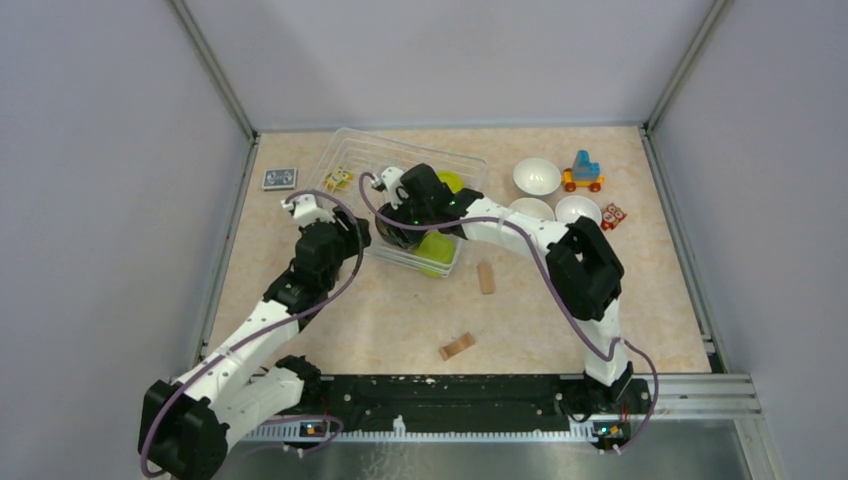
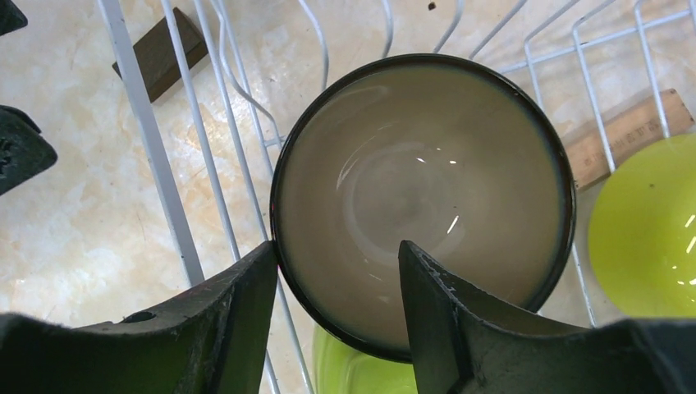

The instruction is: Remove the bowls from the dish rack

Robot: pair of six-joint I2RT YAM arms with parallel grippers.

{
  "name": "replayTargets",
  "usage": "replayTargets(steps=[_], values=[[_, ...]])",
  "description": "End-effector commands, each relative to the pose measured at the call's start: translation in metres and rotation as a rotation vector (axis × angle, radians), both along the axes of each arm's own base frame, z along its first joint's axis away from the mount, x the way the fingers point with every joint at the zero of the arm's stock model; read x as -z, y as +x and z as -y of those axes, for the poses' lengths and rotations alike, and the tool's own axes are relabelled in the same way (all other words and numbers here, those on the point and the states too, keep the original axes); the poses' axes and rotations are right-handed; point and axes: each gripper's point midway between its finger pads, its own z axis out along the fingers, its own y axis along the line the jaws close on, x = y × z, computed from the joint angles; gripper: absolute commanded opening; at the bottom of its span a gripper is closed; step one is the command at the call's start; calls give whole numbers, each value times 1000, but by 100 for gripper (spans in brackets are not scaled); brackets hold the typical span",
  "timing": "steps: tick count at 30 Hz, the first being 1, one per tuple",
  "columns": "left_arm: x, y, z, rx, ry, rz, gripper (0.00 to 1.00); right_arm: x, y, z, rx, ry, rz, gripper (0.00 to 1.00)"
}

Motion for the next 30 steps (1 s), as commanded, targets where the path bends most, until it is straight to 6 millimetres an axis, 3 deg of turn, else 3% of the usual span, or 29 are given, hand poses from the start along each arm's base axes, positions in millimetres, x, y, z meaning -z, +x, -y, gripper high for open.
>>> replayTargets(steps=[1,8,12,16,20,30], values=[[-5,2,-2,-9,-1,23,64,-4,9,-3,-14,-42,72,55],[-1,5,5,17,-2,9,64,-58,8,-2,18,99,130,62],[-4,6,2,6,-4,23,65,-74,28,16,170,138,142,70],[-7,5,3,5,-15,35,65,-69,56,45,367,133,106,72],[-4,6,5,18,-21,37,66,-55,65,63,448,135,42,73],[-2,5,7,24,-34,41,67,-14,69,56,464,55,-79,62]])
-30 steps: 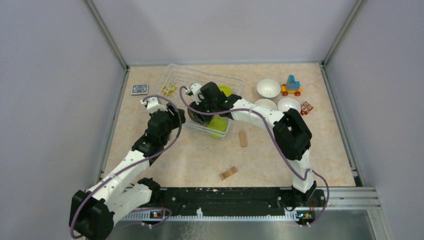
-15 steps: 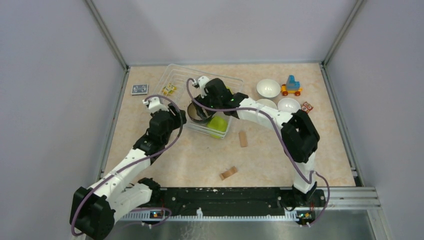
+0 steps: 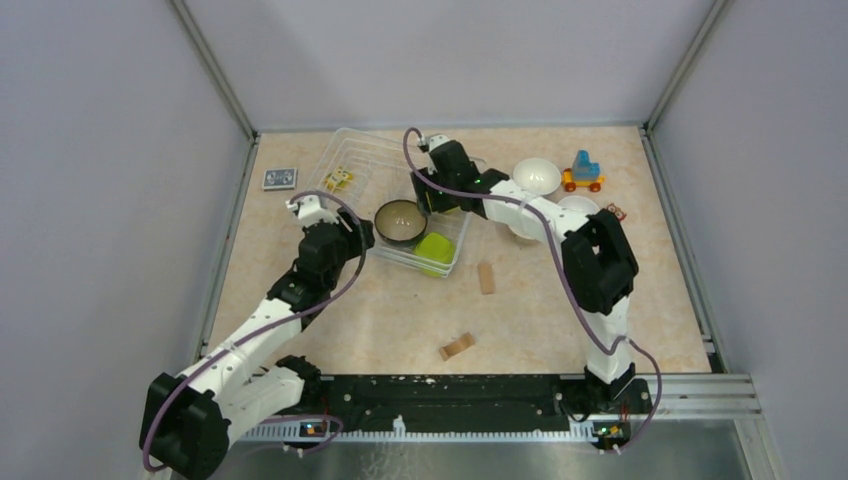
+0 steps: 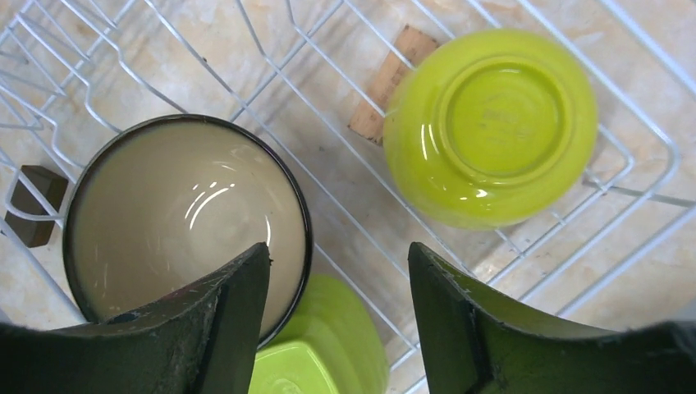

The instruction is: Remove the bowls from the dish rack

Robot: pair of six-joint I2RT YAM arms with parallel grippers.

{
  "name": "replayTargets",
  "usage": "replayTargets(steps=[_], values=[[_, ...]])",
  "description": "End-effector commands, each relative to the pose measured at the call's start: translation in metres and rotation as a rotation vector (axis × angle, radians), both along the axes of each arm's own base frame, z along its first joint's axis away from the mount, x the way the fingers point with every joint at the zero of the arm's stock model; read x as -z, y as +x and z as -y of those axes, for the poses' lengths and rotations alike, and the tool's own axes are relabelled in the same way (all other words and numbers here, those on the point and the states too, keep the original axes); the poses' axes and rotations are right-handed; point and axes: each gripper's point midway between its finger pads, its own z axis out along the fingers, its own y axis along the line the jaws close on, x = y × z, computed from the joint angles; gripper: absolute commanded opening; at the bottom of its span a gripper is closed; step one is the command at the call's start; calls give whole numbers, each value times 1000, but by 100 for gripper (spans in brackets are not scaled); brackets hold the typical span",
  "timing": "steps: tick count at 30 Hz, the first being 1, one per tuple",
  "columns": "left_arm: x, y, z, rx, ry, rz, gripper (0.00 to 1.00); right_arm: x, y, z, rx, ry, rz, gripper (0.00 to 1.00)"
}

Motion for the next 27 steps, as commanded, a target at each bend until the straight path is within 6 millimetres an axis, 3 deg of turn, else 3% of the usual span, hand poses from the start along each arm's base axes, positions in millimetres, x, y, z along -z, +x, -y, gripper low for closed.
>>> replayTargets(steps=[1,8,10,13,15,18,24,27], values=[[-9,2,0,-3,-27,44,67,8,-1,-16,-6,15,-56,60],[-9,-1,-5,-21,-25,50,68,37,1,-25,-23,-20,-129,53],[-10,-1,-5,-23,-24,53,68,42,-1,-29,-48,-21,-155,41],[-11,0,-4,-21,-23,55,68,38,-1,-31,-57,-18,-155,15],[-11,1,-4,-19,-23,55,68,29,0,-30,-58,-13,-134,3],[-9,0,-2,-10,-26,53,68,6,4,-27,-53,-4,-80,0],[-9,0,-5,-18,-15,53,68,-55,12,-11,10,19,55,0],[-10,0,-1,3,-18,64,69,-89,19,14,130,5,149,0]])
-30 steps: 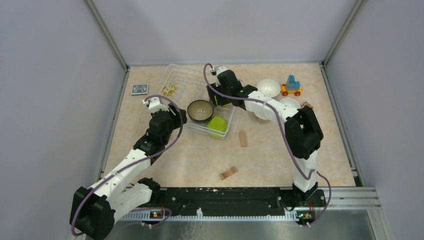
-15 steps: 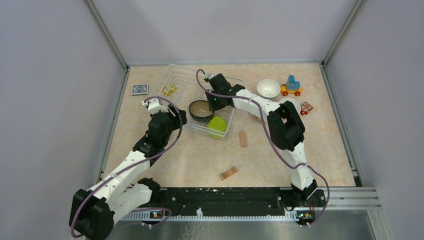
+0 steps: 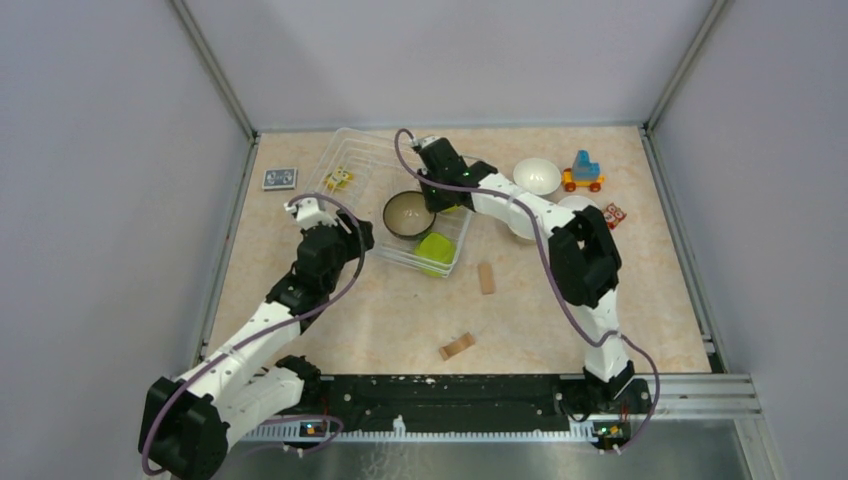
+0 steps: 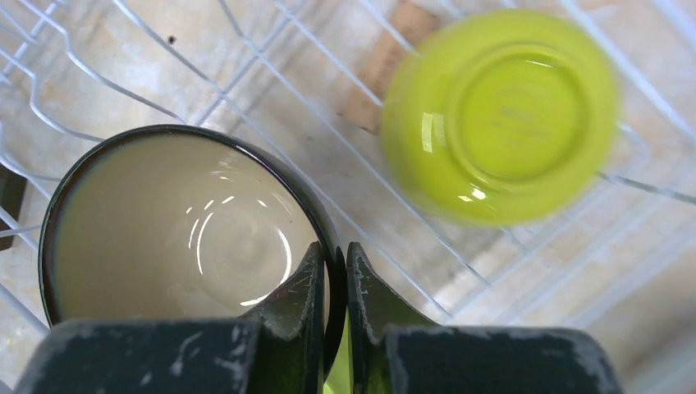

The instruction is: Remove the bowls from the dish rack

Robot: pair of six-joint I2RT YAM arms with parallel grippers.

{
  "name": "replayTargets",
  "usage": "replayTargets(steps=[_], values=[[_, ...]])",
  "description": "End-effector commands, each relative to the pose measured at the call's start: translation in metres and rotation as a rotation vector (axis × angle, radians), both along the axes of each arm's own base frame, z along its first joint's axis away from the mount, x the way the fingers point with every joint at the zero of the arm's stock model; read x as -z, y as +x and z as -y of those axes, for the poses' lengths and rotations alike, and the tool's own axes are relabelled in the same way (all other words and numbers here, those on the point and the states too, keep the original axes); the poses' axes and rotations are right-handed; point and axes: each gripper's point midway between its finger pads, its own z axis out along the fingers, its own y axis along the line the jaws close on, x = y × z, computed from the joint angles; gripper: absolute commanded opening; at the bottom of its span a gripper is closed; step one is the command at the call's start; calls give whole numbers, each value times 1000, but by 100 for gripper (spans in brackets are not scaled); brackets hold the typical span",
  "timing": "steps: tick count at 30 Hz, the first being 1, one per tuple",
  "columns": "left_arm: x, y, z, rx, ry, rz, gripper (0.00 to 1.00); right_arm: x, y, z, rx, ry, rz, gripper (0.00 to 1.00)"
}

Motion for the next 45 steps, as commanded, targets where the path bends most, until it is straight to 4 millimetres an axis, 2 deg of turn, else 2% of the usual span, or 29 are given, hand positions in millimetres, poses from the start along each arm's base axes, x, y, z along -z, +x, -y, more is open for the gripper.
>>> replayTargets(steps=[1,3,7,12,16,19,25,32,39,45], values=[[-11,4,2,10,-16,59,69,-128,17,35,164,70,285,0],[-10,5,5,23,-21,59,70,-148,16,55,236,64,350,0],[-10,9,16,66,-32,60,72,-177,7,101,381,39,469,0],[-10,13,26,110,-43,59,76,-202,-18,160,541,39,616,0],[-11,15,32,134,-52,60,77,-211,-39,202,670,94,725,0],[-10,15,35,148,-61,56,78,-212,-50,225,761,176,774,0],[-11,12,43,192,-71,52,78,-200,-65,248,864,293,759,0],[-15,6,44,208,-88,69,79,-167,-77,274,922,327,637,0],[-11,6,49,233,-99,64,79,-127,-91,313,1005,343,484,0],[-12,4,50,256,-72,64,81,-104,-106,357,1181,386,396,0]])
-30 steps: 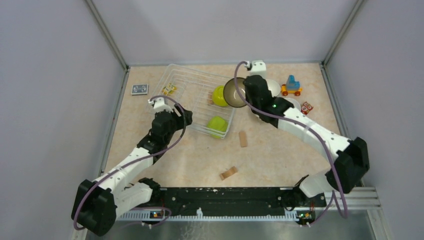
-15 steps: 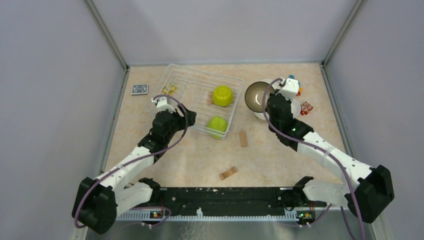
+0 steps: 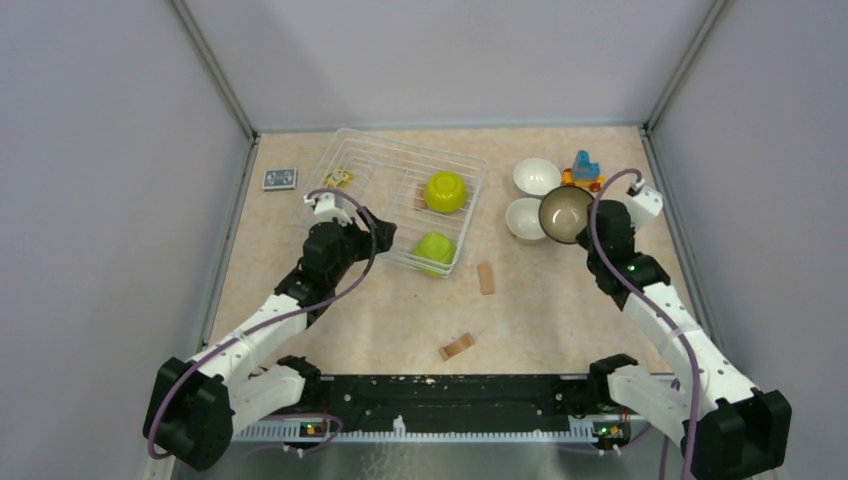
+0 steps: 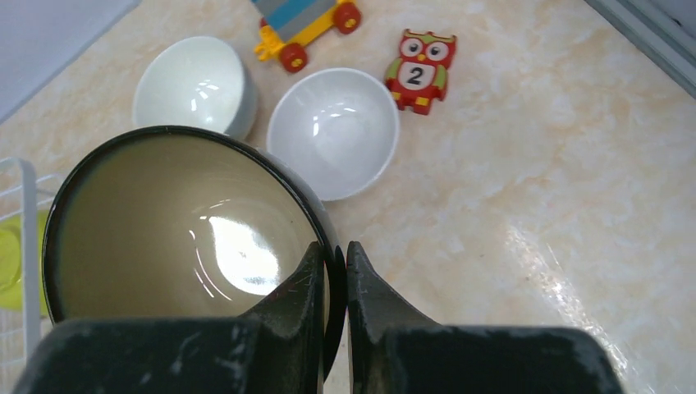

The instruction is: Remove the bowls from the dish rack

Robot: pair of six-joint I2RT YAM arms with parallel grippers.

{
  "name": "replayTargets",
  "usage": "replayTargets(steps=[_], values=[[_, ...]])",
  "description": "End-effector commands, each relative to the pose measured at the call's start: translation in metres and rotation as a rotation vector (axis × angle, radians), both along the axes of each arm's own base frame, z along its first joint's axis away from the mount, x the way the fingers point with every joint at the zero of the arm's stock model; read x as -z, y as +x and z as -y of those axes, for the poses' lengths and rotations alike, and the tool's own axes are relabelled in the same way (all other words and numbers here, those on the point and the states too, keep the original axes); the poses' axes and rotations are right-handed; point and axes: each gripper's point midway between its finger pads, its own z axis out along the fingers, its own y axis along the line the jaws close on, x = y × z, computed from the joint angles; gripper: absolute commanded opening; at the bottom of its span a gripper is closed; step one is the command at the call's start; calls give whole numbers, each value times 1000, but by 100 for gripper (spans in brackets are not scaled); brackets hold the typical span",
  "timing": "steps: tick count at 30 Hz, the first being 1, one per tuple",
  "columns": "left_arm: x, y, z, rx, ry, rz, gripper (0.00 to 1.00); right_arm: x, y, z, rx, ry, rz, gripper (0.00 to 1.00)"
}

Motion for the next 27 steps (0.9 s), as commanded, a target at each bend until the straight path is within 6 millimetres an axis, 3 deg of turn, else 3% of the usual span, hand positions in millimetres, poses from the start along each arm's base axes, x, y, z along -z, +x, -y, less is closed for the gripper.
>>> replayTargets(steps=[1,5,15,19,27], values=[[-16,3,3,23,0,64,81,-18,-2,20,113,189,98,0],[-12,2,4,36,8,59,82,2,-18,45,262,288,44,0],[-7,5,6,54,36,61,83,63,-32,72,444,446,-84,0],[-6,7,9,63,37,55,84,88,-27,73,466,478,-121,0],[-2,7,8,64,62,49,84,112,-22,84,531,438,-162,0]])
